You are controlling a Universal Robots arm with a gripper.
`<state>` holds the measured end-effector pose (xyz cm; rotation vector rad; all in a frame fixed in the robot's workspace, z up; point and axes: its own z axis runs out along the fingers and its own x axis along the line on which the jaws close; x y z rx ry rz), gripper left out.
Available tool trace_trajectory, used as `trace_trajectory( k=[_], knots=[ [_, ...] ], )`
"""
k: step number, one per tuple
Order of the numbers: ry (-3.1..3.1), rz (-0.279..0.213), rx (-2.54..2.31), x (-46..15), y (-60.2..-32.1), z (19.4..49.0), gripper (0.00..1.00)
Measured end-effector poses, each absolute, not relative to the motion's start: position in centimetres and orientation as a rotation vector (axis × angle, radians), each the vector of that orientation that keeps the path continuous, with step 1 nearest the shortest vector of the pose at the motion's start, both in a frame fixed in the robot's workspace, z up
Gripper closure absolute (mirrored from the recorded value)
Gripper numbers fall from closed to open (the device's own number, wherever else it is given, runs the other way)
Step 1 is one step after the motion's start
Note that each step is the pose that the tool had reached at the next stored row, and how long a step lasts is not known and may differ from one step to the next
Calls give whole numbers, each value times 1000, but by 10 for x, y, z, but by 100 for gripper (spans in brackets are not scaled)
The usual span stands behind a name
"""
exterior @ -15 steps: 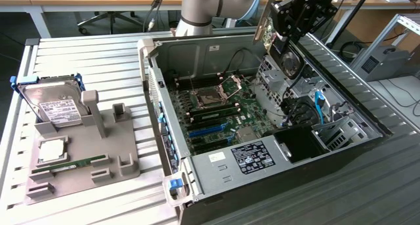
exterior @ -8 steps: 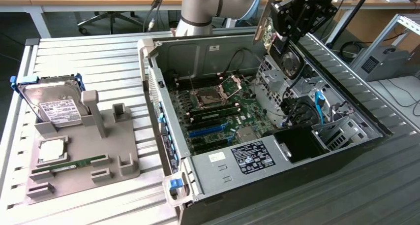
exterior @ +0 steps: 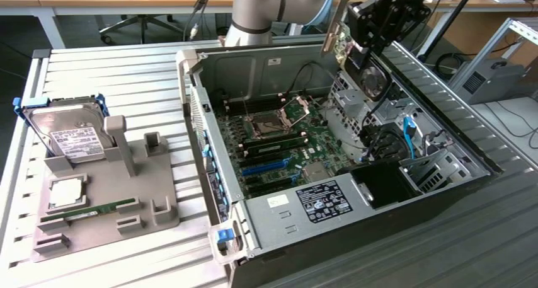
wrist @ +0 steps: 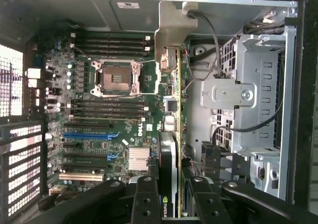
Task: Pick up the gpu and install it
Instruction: 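Insert the gpu into the slot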
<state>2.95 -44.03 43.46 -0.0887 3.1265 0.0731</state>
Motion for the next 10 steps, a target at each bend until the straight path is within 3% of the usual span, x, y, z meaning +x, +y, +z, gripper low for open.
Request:
trace_trajectory(
  k=[10],
  knots=[
    [3107,50,-406,29,-440,435,72]
  ],
)
